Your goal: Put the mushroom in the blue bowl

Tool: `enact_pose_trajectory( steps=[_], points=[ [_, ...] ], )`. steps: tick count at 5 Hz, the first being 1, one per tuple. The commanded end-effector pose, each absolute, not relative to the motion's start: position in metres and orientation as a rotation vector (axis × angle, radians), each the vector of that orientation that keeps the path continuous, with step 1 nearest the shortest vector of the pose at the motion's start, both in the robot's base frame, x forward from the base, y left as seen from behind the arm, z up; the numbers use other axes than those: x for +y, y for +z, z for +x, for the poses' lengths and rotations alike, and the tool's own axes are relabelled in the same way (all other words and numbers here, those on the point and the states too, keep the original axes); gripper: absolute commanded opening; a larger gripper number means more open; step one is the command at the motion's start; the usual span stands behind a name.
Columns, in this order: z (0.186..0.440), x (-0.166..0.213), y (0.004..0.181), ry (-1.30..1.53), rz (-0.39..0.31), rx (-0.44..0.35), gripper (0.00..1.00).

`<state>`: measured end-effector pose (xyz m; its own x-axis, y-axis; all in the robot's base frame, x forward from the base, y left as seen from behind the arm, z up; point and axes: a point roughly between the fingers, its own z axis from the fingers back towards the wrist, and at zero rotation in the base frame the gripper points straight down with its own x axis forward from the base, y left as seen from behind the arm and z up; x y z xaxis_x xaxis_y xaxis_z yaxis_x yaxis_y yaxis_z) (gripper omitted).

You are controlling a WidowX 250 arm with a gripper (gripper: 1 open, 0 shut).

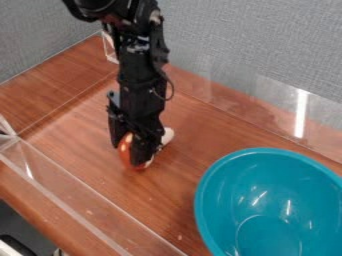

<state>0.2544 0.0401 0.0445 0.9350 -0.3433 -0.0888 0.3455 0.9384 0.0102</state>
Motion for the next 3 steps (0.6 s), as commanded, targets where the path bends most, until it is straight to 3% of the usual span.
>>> enact_pose_trajectory(
  steps=[1, 2, 3],
  points=[
    [0.272, 0.038, 0.078, -0.368, 0.073, 0.007, 0.00],
    [0.285, 0.036, 0.105, -0.380, 0.111, -0.038, 0.00],
    [0.292, 0.029, 0.094, -0.426, 0.115, -0.028, 0.00]
  ],
)
